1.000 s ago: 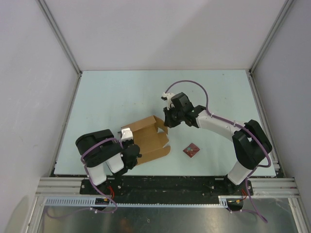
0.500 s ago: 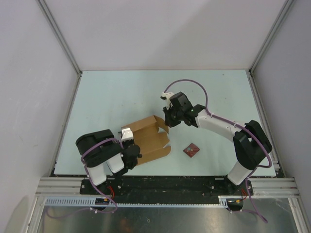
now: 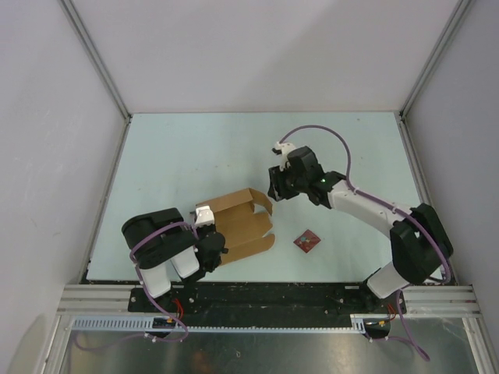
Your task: Fold the paper box
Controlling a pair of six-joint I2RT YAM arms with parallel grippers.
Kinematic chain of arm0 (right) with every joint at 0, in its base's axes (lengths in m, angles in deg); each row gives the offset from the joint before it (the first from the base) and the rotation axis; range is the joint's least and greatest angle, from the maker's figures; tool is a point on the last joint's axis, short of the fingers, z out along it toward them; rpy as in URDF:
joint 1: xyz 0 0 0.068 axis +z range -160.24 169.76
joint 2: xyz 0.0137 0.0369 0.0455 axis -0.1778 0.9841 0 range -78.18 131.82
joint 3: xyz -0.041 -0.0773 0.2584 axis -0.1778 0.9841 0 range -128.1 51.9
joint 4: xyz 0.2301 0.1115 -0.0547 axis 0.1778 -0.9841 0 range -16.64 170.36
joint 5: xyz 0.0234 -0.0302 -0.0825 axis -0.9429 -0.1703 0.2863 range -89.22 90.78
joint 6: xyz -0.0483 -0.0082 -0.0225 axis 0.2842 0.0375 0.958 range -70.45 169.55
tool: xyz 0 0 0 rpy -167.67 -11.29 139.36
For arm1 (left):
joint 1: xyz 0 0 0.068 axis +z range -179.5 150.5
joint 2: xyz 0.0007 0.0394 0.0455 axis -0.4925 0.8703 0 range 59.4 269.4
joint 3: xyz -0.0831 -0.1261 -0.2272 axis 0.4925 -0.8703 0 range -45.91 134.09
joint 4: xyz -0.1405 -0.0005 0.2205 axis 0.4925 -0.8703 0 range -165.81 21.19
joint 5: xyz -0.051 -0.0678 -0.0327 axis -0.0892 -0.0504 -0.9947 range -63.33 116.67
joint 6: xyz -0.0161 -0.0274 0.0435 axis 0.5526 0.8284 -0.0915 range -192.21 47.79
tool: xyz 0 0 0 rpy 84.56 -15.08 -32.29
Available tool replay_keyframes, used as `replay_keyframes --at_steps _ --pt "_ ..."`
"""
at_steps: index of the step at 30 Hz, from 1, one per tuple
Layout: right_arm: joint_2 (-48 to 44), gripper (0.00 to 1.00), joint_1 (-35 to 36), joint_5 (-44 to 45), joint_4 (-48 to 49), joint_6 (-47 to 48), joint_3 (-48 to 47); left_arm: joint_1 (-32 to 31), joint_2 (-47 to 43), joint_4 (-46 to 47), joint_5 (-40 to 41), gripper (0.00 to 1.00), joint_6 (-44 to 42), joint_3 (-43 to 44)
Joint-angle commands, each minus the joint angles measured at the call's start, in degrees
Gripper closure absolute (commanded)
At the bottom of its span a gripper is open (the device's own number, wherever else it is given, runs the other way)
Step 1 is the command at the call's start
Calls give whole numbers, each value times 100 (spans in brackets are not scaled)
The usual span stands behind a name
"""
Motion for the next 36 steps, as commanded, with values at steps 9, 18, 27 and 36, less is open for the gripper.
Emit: replay_keyframes --at_steps 9,18,27,36 --pt "-374 44 261 32 2027 -161 1409 -52 42 1898 92 100 -213 47" --pt "-48 48 436 445 2274 -82 1409 -52 51 1890 101 100 -240 64" --pt "66 54 516 454 2169 -161 1409 -61 51 1890 118 100 -213 47" --pt "268 64 586 595 2089 -354 1409 -61 16 1890 109 100 -187 20"
